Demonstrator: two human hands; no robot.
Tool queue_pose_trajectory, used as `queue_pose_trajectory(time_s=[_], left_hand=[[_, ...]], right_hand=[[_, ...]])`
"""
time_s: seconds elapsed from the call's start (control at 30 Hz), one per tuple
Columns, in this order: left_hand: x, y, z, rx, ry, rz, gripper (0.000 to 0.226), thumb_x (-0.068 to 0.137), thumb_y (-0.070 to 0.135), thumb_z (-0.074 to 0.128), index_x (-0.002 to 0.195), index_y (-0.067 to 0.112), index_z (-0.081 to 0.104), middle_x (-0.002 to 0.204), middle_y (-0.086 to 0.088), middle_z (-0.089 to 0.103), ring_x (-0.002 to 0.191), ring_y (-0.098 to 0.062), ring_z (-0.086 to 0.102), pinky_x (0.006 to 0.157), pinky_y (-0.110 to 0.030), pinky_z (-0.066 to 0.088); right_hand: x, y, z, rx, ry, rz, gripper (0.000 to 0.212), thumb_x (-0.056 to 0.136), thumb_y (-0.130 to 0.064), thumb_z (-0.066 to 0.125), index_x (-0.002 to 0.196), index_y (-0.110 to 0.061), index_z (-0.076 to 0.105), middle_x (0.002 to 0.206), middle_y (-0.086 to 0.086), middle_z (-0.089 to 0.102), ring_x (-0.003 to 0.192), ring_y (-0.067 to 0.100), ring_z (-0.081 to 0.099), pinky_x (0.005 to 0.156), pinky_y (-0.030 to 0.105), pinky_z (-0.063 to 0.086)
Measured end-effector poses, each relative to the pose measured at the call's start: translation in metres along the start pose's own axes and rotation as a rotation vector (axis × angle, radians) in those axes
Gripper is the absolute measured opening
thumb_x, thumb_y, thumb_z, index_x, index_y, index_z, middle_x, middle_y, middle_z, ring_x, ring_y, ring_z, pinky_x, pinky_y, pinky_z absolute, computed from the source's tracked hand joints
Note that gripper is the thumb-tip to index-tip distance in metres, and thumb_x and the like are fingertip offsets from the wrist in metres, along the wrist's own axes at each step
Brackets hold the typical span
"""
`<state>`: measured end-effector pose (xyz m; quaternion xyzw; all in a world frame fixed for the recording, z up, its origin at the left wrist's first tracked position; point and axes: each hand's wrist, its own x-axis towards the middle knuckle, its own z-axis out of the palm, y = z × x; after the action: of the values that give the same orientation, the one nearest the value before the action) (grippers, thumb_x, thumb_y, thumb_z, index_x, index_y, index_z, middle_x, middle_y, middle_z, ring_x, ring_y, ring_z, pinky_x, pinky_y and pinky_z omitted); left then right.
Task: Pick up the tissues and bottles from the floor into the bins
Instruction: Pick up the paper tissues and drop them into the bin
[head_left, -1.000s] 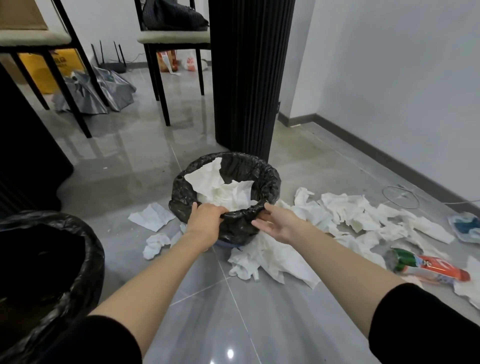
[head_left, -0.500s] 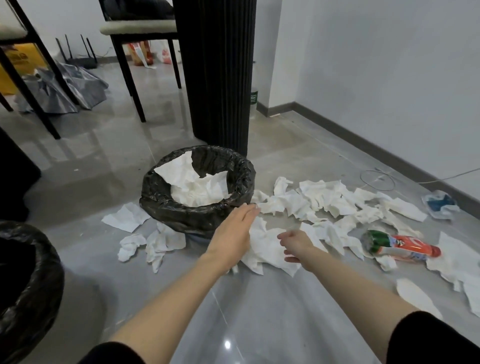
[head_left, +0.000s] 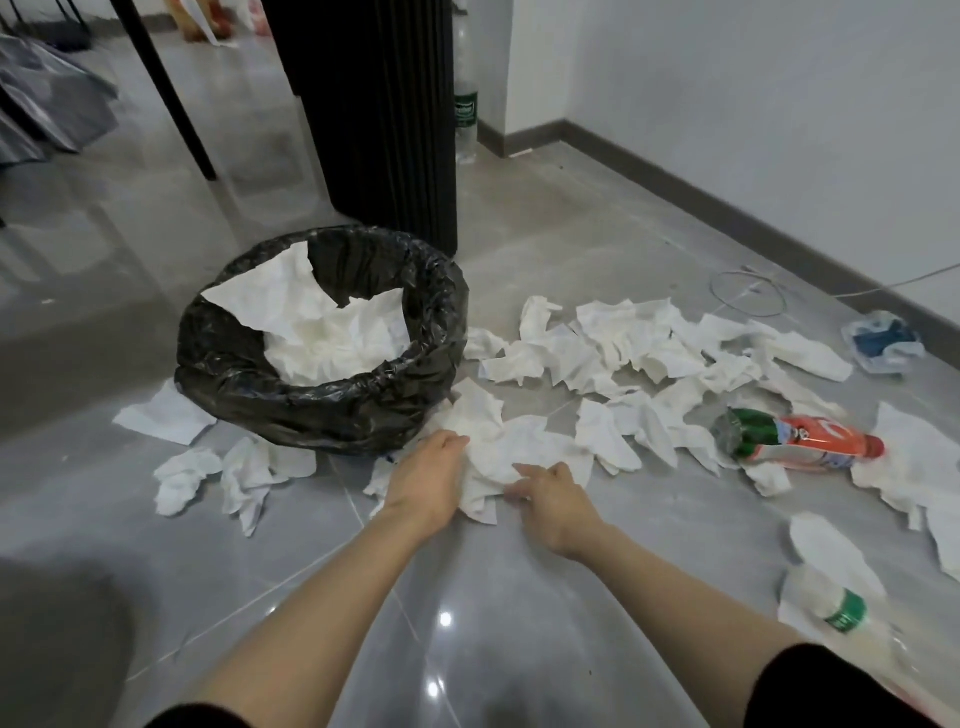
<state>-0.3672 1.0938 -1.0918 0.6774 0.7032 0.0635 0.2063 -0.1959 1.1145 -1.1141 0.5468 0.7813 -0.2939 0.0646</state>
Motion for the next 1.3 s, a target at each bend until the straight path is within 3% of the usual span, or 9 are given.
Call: queue_pose_trajectory(time_s=[0.13, 0.27, 0.5, 0.67, 0.8, 0.97, 1.13, 1.2, 1.3], left_hand=[[0.002, -0.004, 0.002, 0.012, 0.02, 0.011, 0.058, 0.089, 0.003, 0.046, 0.143, 0.022, 0.035, 0.148, 0.002, 0.032, 0.135, -0.02, 0.032, 0.11, -0.029, 0.028], [0.0, 0.003, 0.001, 0.048, 0.074, 0.035, 0.059, 0.09, 0.019, 0.053, 0.143, 0.03, 0.031, 0.145, 0.008, 0.034, 0.134, -0.016, 0.029, 0.104, -0.03, 0.021], [-0.003, 0.021, -0.003, -0.361, 0.029, 0.084, 0.058, 0.081, 0.029, 0.065, 0.135, 0.031, 0.044, 0.117, 0.002, 0.059, 0.106, -0.017, 0.055, 0.089, -0.031, 0.046], [-0.014, 0.02, -0.004, -0.434, -0.018, 0.123, 0.036, 0.076, 0.022, 0.071, 0.11, 0.03, 0.065, 0.102, 0.007, 0.068, 0.088, -0.014, 0.062, 0.079, -0.035, 0.051], [-0.02, 0.018, -0.002, -0.499, -0.102, 0.06, 0.05, 0.06, 0.024, 0.084, 0.105, 0.031, 0.064, 0.092, 0.008, 0.067, 0.079, -0.015, 0.062, 0.073, -0.031, 0.053], [-0.017, 0.014, 0.001, -0.523, -0.06, -0.03, 0.023, 0.069, 0.026, 0.079, 0.085, 0.021, 0.063, 0.081, 0.007, 0.067, 0.076, -0.012, 0.061, 0.061, -0.027, 0.045], [-0.01, 0.0, 0.001, -0.447, 0.035, -0.137, 0.014, 0.084, 0.02, 0.066, 0.092, 0.009, 0.064, 0.09, -0.004, 0.068, 0.083, -0.019, 0.062, 0.065, -0.024, 0.038], [-0.009, -0.005, -0.001, -0.459, 0.06, -0.173, 0.017, 0.086, 0.019, 0.063, 0.101, 0.01, 0.063, 0.091, -0.003, 0.066, 0.085, -0.019, 0.061, 0.069, -0.024, 0.039], [-0.008, -0.01, -0.004, -0.493, 0.067, -0.216, 0.019, 0.088, 0.016, 0.058, 0.106, 0.014, 0.062, 0.087, 0.0, 0.063, 0.083, -0.02, 0.06, 0.072, -0.027, 0.045]], right_hand=[[-0.004, 0.001, -0.007, 0.18, 0.283, 0.062, 0.037, 0.087, -0.006, 0.045, 0.104, -0.027, 0.071, 0.109, -0.001, 0.065, 0.11, 0.017, 0.046, 0.095, 0.029, 0.038], [-0.009, -0.005, -0.028, 0.423, 0.44, 0.143, 0.029, 0.077, -0.004, 0.054, 0.066, -0.027, 0.067, 0.072, -0.012, 0.054, 0.094, 0.015, 0.051, 0.081, 0.029, 0.041], [-0.019, -0.012, -0.041, 0.931, 0.218, 0.171, 0.02, 0.074, 0.005, 0.063, 0.072, -0.014, 0.057, 0.061, 0.002, 0.058, 0.056, 0.008, 0.05, 0.049, 0.01, 0.039], [-0.023, -0.013, -0.036, 1.122, 0.184, 0.241, 0.022, 0.08, 0.011, 0.06, 0.072, -0.009, 0.063, 0.068, 0.004, 0.062, 0.061, 0.009, 0.058, 0.056, 0.011, 0.051], [-0.02, -0.014, -0.028, 1.133, 0.157, 0.327, 0.018, 0.078, 0.008, 0.066, 0.073, -0.008, 0.06, 0.07, 0.006, 0.065, 0.06, 0.014, 0.063, 0.065, 0.024, 0.057], [-0.014, -0.013, -0.022, 1.317, 0.107, 0.358, 0.019, 0.077, -0.001, 0.075, 0.075, -0.006, 0.057, 0.073, 0.011, 0.069, 0.058, 0.016, 0.069, 0.063, 0.024, 0.06], [-0.003, 0.007, -0.016, 0.915, 0.359, 0.362, 0.011, 0.082, -0.011, 0.069, 0.088, -0.013, 0.06, 0.096, 0.005, 0.065, 0.079, 0.015, 0.062, 0.075, 0.028, 0.053], [0.002, 0.019, -0.013, 0.568, 0.43, 0.304, 0.023, 0.082, -0.015, 0.067, 0.103, -0.017, 0.059, 0.109, 0.001, 0.059, 0.096, 0.015, 0.056, 0.085, 0.029, 0.046], [0.008, 0.027, -0.013, 0.387, 0.273, 0.218, 0.057, 0.078, -0.02, 0.069, 0.129, -0.026, 0.046, 0.126, 0.006, 0.048, 0.118, 0.022, 0.047, 0.094, 0.032, 0.04]])
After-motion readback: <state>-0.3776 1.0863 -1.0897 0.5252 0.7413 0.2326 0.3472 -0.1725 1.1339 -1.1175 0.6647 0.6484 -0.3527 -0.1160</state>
